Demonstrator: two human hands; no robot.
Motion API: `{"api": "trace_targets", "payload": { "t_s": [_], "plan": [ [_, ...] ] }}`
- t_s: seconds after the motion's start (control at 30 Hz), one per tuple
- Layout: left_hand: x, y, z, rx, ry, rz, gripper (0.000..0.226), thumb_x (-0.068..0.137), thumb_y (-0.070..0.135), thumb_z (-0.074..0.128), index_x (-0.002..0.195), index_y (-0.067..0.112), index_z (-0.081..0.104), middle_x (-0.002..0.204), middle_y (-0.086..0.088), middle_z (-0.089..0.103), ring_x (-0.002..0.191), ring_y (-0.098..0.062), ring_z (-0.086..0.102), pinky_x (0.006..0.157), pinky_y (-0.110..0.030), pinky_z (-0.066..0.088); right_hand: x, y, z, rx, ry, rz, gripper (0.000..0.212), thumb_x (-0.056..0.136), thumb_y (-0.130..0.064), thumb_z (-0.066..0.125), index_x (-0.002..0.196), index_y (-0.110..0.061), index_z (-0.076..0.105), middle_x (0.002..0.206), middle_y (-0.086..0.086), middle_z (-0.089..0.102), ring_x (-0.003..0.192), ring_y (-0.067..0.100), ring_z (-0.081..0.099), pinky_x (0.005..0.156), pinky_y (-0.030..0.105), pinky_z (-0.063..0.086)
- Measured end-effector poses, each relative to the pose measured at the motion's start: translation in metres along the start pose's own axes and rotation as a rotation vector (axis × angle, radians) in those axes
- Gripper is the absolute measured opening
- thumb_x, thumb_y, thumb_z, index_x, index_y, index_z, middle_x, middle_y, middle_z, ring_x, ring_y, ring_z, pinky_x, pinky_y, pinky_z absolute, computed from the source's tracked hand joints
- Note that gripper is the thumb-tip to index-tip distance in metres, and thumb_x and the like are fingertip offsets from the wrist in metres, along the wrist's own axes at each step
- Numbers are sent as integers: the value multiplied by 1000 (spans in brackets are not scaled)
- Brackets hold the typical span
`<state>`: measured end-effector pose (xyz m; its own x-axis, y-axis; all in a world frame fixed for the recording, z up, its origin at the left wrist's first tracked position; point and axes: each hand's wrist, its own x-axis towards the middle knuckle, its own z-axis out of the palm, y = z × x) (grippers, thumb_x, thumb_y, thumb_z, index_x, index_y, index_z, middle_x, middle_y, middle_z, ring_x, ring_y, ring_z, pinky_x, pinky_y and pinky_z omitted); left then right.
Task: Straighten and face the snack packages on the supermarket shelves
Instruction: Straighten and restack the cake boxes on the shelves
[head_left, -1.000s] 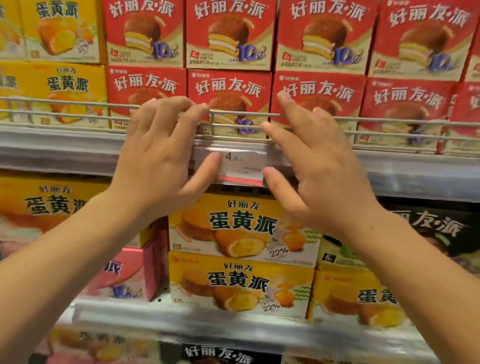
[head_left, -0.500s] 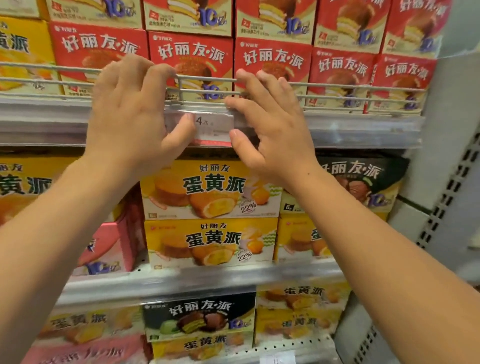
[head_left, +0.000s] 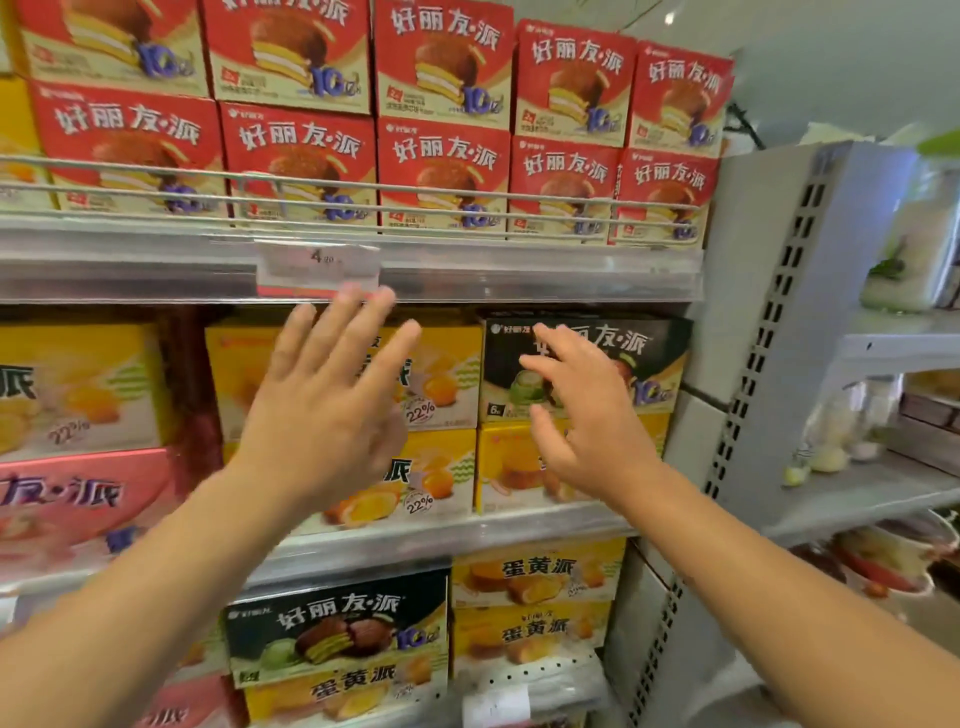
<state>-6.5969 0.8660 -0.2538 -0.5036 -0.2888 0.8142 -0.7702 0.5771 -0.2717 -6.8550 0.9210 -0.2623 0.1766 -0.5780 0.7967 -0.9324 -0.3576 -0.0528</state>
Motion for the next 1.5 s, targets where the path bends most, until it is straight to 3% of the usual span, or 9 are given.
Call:
{"api": "trace_targets", "payload": {
  "t_s": [0.07,0.17,0.33,0.53,0.73,0.97,1.13,1.33,1.5],
  "plan": [
    [-6,28,21,-4,-134,113,67,84,38,55,144,12,43,156,-14,32,147,-33,21,118,-53,18,-3,23,-11,-73,-14,101,56,85,-17,65,138,-9,49,151,11,37,144,26,25,117,48,23],
    [10,51,39,7,-242,16,78,83,40,63,149,14,32,158,-10,28,148,-30,19,118,-48,12,8,51,-18,-285,-110,186,75,85,-36,65,147,-11,32,155,13,29,144,30,21,119,45,18],
    [29,53,47,63,-168,-161,85,81,36,66,150,9,25,157,-17,26,146,-35,16,118,-48,4,26,73,-18,-444,-202,181,96,77,-58,66,151,-14,22,154,11,31,142,30,25,119,47,17],
    [32,47,46,135,-223,-232,89,80,47,72,148,6,32,151,-19,38,142,-38,29,117,-53,16,34,82,-25,-423,-121,144,83,66,-54,78,132,-15,46,125,11,54,118,31,46,103,45,35],
    [34,49,42,157,-226,-254,91,78,49,74,148,9,34,149,-18,41,140,-38,34,116,-52,18,45,81,-41,-356,-291,125,77,71,-60,72,127,-16,42,117,7,61,106,27,59,93,40,46],
    [33,51,42,155,-225,-262,91,78,48,74,149,7,33,151,-18,38,142,-38,30,117,-52,14,19,77,-52,-499,-172,-53,72,80,-44,70,136,-4,47,132,15,56,119,31,51,97,44,45],
    [36,54,40,128,-272,-277,91,83,48,69,152,9,24,156,-16,29,146,-35,20,119,-49,8,18,75,-62,-387,-168,-19,59,76,-39,75,124,-14,52,116,4,58,108,26,52,90,42,43],
    [22,54,27,-130,-255,-358,99,84,62,58,155,23,2,162,-3,-4,149,-25,-8,118,-41,2,13,68,-85,-314,-232,-92,50,81,-34,69,125,-18,53,117,-1,60,108,22,56,95,39,42],
    [-21,80,-5,-866,-304,-604,107,67,77,64,151,46,6,155,28,18,141,4,20,112,-27,24,3,37,-97,-190,-314,-185,47,78,-51,68,117,-28,55,106,-12,64,96,14,59,79,35,48]
  ]
}}
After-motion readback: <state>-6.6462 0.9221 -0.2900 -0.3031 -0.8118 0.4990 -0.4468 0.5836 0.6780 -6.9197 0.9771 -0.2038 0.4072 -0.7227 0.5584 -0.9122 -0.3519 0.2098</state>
